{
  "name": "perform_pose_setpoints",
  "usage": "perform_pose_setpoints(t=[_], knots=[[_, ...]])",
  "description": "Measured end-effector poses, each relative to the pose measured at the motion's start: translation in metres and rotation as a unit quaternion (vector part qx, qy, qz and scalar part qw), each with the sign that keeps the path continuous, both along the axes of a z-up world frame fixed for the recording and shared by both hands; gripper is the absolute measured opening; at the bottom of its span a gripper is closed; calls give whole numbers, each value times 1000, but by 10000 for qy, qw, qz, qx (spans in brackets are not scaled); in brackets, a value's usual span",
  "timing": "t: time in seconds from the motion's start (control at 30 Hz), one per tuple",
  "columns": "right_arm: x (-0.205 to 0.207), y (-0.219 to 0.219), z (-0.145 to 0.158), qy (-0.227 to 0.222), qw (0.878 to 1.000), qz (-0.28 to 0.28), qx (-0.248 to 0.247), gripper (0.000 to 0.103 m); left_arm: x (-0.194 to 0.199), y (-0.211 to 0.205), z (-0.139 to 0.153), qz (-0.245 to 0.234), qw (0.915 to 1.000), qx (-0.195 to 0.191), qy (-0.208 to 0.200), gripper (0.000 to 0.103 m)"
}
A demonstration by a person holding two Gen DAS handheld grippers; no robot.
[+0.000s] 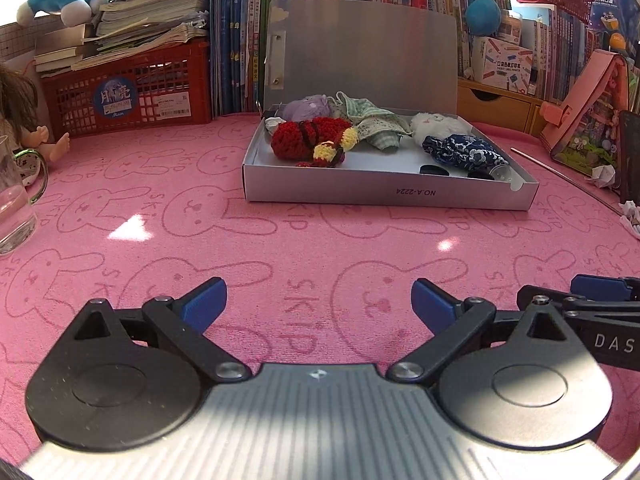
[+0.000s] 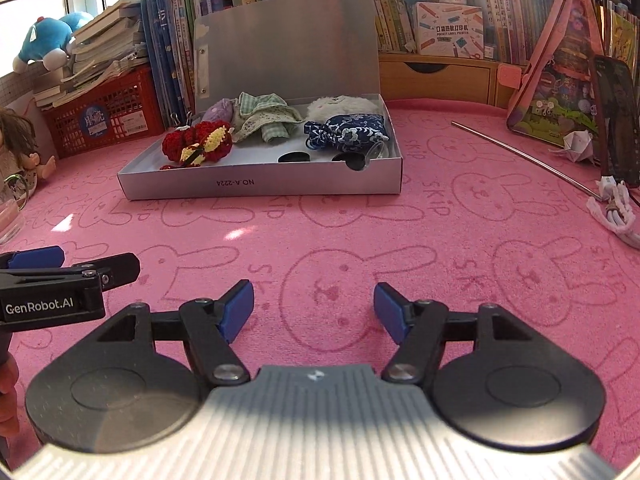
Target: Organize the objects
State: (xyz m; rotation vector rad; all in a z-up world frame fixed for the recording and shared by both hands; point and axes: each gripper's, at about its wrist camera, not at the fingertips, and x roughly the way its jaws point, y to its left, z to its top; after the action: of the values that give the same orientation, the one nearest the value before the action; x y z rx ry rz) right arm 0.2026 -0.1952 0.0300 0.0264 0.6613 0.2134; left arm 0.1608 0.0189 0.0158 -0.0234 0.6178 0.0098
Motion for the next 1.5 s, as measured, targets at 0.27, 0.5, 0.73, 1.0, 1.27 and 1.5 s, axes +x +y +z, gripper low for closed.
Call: perform_pose_setpoints(t=[0.27, 0.5, 0.73, 1.0, 1.27, 1.5], knots=[[-4, 11, -3, -123, 9993, 68, -342, 83, 3, 2, -7, 13, 9999, -2, 171, 100], [-3, 10, -4, -77, 9995, 133, -281, 88, 6, 0, -9, -5, 9996, 53, 262, 103], [-9, 13, -6, -123, 9992, 63, -371, 92, 4, -3, -10, 48, 9996, 92, 279, 103], [-10, 12, -7, -123, 9992, 33, -369, 94, 3, -3, -11, 55, 9996, 96, 267, 103], [-9, 13, -8, -100, 9993, 45, -366, 97, 3, -3, -11, 56, 9996, 103, 268, 103], [-9, 13, -9, -92, 9993, 54, -360, 99, 3, -3, -11, 56, 9996, 102, 267, 103]])
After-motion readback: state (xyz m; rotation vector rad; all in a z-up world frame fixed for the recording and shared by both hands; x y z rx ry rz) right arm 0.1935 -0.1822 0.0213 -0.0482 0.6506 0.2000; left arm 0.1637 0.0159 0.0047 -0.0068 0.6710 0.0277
